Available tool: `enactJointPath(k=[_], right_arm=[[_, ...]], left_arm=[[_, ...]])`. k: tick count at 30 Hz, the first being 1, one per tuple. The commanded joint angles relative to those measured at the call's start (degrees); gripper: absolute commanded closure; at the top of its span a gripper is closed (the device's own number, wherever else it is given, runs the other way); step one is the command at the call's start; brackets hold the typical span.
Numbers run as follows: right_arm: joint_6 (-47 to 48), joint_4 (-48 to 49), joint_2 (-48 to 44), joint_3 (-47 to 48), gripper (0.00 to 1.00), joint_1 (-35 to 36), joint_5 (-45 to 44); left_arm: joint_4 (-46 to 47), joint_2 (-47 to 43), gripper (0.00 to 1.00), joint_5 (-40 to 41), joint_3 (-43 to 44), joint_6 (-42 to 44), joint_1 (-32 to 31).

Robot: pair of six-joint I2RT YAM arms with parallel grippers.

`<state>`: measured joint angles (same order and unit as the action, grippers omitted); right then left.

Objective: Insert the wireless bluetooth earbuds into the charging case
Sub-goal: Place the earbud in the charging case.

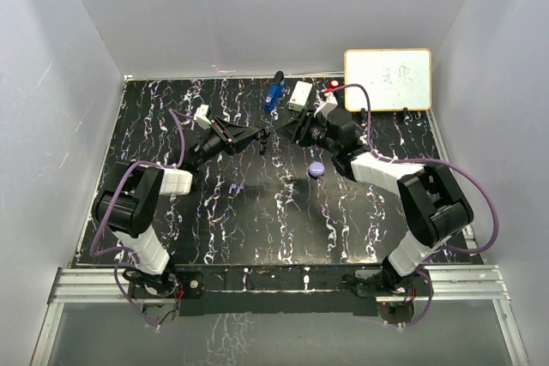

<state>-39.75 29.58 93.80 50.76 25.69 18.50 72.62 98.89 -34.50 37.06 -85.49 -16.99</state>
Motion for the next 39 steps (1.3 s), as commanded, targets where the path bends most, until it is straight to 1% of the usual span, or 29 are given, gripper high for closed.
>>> enactJointPath(k=[1, 7, 22, 39], right_arm=[[3.46, -0.88, -2.83, 3.09, 0.62, -0.29, -1.89], [4.35, -1.87, -2.77, 3.72, 0.62, -0.28, -1.45], [5.02, -2.67, -1.17, 5.0, 0.62, 1.3, 0.44], [7.03, -5.32, -0.25, 6.68, 0.62, 3.65, -1.04]], left_arm=[[-1.37, -3.34, 1.0, 0.31, 0.37, 1.7, -0.06], [-2.86, -3.28, 1.0, 0.4, 0.41, 2.5, -0.08], [-2.72, -2.76, 1.0, 0.23, 0.54, 2.57, -0.06], [-3.09, -2.72, 1.0, 0.14, 0.68, 2.74, -0.06]])
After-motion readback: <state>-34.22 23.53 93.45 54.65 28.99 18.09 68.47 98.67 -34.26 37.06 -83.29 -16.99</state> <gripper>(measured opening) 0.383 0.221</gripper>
